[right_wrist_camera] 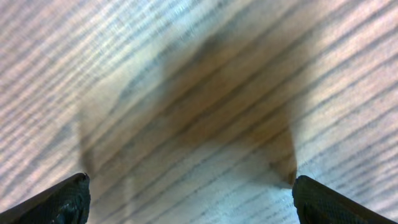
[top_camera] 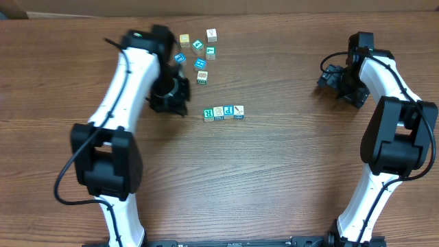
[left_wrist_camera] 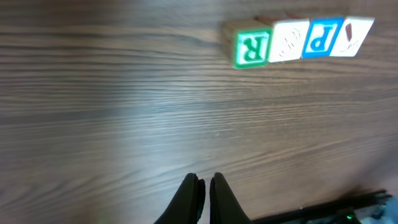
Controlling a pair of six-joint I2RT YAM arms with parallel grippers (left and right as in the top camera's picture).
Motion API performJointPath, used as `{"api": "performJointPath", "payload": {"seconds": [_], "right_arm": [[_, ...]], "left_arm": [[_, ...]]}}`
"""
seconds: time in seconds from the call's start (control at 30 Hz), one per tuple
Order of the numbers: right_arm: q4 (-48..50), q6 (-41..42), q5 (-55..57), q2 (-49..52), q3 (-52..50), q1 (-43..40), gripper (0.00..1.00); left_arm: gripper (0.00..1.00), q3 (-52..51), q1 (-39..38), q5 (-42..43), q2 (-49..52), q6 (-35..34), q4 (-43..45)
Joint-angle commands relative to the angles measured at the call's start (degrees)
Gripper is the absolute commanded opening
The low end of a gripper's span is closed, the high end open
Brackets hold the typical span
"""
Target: Form a horizontal line
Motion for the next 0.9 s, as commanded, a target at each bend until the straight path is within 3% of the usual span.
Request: {"api": "performJointPath", "payload": {"seconds": [0.0, 0.07, 0.2, 0.37, 0.63, 0.87], "right_arm": [[0.7, 0.0, 0.2, -2.3, 1.1, -0.2, 1.0], [0.7, 0.0, 0.2, -2.3, 1.1, -0.2, 1.0], [0.7, 0.0, 0.2, -2.3, 1.1, -0.2, 1.0], [0.7, 0.0, 0.2, -2.3, 1.1, -0.2, 1.0], [0.7, 0.0, 0.2, -2.3, 1.1, -0.2, 1.0], [0.7, 0.0, 0.2, -2.3, 1.1, -0.2, 1.0]], "left_arm": [[0.04, -6.4, -7.2, -3.5, 0.2, -7.8, 4.1], [0.04, -11.1, -11.0, -7.9, 0.2, -13.7, 8.6], [0.04, -17.0, -15.1, -9.5, 0.2, -19.1, 16.3], [0.04, -20.1, -15.8, -11.8, 0.2, -19.5, 22.5], [0.04, -20.2, -15.7, -18.0, -0.1, -17.1, 25.2], [0.04, -19.0, -15.6, -19.3, -17.2, -17.3, 24.4]]}}
